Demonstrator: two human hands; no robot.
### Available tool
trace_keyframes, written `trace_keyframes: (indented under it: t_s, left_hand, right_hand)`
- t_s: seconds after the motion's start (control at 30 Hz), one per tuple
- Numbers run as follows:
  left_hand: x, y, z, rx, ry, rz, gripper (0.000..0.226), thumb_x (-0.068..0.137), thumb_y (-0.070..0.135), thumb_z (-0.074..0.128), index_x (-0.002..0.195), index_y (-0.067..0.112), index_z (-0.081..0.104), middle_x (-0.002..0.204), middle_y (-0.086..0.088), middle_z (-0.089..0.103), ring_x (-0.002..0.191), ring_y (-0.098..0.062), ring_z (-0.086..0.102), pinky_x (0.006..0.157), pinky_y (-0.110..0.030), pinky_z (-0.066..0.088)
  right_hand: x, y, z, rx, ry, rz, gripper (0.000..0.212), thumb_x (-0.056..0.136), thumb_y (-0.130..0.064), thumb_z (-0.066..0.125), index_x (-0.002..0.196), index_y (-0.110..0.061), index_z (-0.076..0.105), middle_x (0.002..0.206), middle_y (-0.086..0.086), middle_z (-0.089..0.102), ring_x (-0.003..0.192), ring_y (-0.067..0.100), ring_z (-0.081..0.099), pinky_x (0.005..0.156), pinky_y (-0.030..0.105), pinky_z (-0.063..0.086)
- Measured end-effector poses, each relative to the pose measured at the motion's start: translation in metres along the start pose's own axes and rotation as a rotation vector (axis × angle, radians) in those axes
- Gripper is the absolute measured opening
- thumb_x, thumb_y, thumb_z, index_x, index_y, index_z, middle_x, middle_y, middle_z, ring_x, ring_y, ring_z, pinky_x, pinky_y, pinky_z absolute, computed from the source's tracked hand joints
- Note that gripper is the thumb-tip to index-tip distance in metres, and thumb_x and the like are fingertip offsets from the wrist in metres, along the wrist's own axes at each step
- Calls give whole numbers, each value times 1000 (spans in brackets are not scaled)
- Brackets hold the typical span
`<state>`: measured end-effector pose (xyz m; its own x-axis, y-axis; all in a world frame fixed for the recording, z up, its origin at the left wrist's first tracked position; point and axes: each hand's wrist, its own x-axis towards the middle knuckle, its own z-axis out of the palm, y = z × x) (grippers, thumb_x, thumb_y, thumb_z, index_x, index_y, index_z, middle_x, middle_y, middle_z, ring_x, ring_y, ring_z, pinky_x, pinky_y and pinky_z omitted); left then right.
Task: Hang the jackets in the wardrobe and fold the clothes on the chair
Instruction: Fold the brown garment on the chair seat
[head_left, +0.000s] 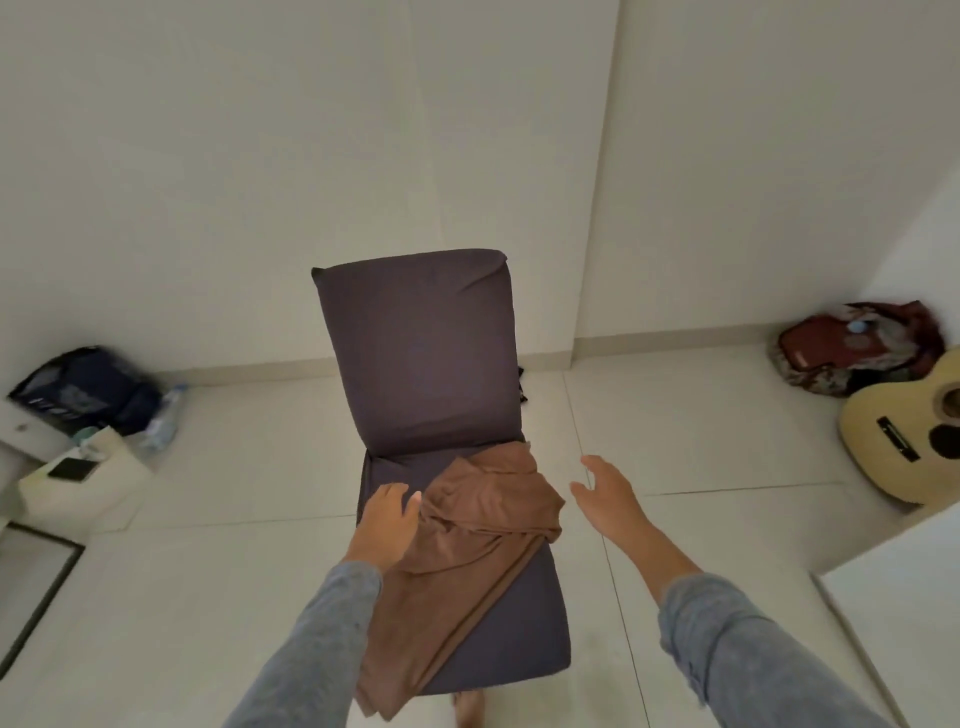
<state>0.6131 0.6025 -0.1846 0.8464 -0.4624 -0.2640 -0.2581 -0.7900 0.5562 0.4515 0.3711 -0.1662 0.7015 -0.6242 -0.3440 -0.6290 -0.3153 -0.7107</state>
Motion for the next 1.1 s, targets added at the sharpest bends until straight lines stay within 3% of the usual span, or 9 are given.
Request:
trace_keyframes:
  t_s: [0.23, 0.37, 0.5, 0.6, 0.77, 0.87, 0.93, 1.0, 1.1]
  left_hand:
    - [150, 12, 54, 17, -212, 83, 47, 99, 28, 44, 139, 5, 40, 142, -12, 41, 133, -27, 37, 109, -35, 29]
    - [219, 12, 101, 46, -293, 151, 38, 97, 24, 47, 131, 7, 48, 134, -11, 47, 125, -27, 43, 106, -37, 34]
    - [262, -5, 151, 119, -384, 205, 37, 95, 28, 48, 129, 13, 50, 131, -5, 48, 122, -23, 46, 104, -40, 38]
    - [278, -14, 177, 183, -361, 240, 42, 93, 31, 48, 133, 16, 47, 134, -3, 48, 124, -26, 46, 105, -42, 38]
    - [292, -17, 207, 414, -385, 297, 54, 95, 37, 47, 144, 19, 32, 145, -6, 38, 130, -29, 38, 111, -44, 25]
    - [294, -21, 222, 460, -423, 300, 61, 93, 39, 50, 146, 22, 26, 149, -5, 33, 137, -24, 30, 114, -50, 18]
    - [291, -23, 230, 516, -453, 316, 56, 93, 38, 51, 143, 22, 32, 145, -4, 37, 136, -24, 31, 113, -50, 17]
    - [289, -20, 231, 559, -432, 336, 42, 92, 37, 52, 131, 22, 45, 134, -2, 47, 127, -25, 39, 110, -48, 23]
    - [285, -14, 224, 548, -434, 317, 33, 92, 37, 53, 121, 20, 53, 125, -3, 52, 121, -25, 44, 105, -44, 27]
  right_hand:
    - [95, 42, 50, 55, 17, 253, 44, 96, -17, 47, 138, -8, 39, 139, 11, 46, 127, 23, 44, 99, 25, 33]
    - [145, 76, 97, 91, 7, 395, 39, 96, -18, 48, 133, -8, 43, 134, 13, 50, 120, 25, 49, 86, 21, 35]
    - [178, 103, 148, 130, 15, 487, 43, 97, -27, 45, 135, -5, 41, 135, 15, 49, 123, 27, 48, 94, 29, 39]
    - [196, 117, 169, 156, 43, 550, 51, 98, -28, 46, 141, -5, 33, 141, 17, 43, 128, 31, 43, 101, 36, 37]
    - [220, 138, 189, 246, 31, 739, 67, 97, -42, 43, 147, -4, 18, 149, 18, 33, 135, 35, 35, 107, 40, 31]
    - [228, 143, 196, 304, 42, 824, 69, 95, -41, 49, 145, -2, 23, 146, 18, 37, 133, 34, 38, 104, 38, 34]
    - [230, 144, 199, 298, 78, 815, 61, 93, -35, 54, 140, -2, 34, 140, 17, 45, 127, 32, 45, 99, 35, 37]
    - [231, 143, 200, 260, 117, 769, 40, 92, -27, 54, 123, -2, 53, 121, 15, 60, 107, 28, 56, 87, 32, 41]
    - [227, 132, 191, 245, 136, 685, 24, 93, -19, 49, 95, 1, 62, 90, 9, 61, 84, 22, 52, 73, 28, 37]
